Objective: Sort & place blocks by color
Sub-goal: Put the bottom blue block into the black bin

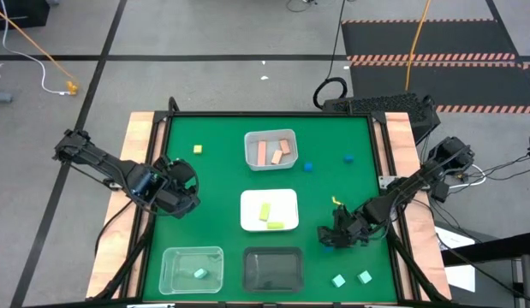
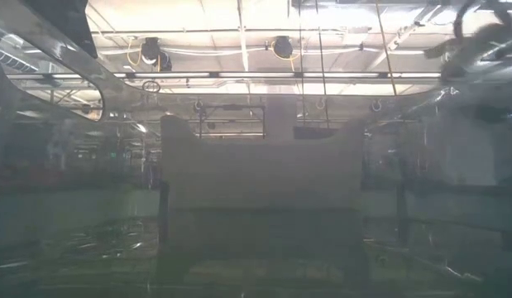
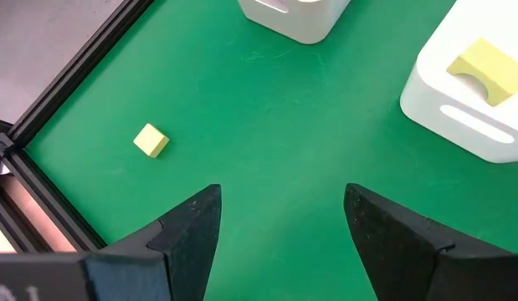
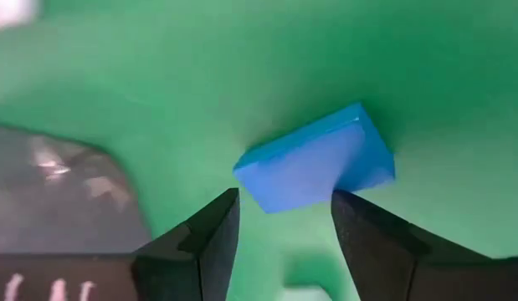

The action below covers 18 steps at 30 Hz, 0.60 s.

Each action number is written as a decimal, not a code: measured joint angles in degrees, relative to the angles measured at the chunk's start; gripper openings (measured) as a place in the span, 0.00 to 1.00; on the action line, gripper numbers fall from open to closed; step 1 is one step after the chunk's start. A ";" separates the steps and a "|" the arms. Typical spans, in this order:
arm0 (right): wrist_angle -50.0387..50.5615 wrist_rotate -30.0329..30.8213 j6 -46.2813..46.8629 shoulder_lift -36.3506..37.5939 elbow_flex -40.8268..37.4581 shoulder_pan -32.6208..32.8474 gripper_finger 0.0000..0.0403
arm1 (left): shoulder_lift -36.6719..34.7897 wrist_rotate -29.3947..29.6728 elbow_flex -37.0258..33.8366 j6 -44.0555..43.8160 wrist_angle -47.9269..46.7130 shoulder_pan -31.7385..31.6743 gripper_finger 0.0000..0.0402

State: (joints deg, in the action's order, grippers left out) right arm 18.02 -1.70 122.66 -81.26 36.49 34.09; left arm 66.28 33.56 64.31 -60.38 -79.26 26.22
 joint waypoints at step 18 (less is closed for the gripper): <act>-6.25 11.10 -63.77 10.45 -0.31 -0.77 0.46 | 0.02 0.13 0.00 -0.32 2.75 0.00 0.64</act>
State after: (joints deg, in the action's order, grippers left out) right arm 11.76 9.40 58.89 -70.81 36.18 33.33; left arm 66.30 33.69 64.31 -60.70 -76.51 26.22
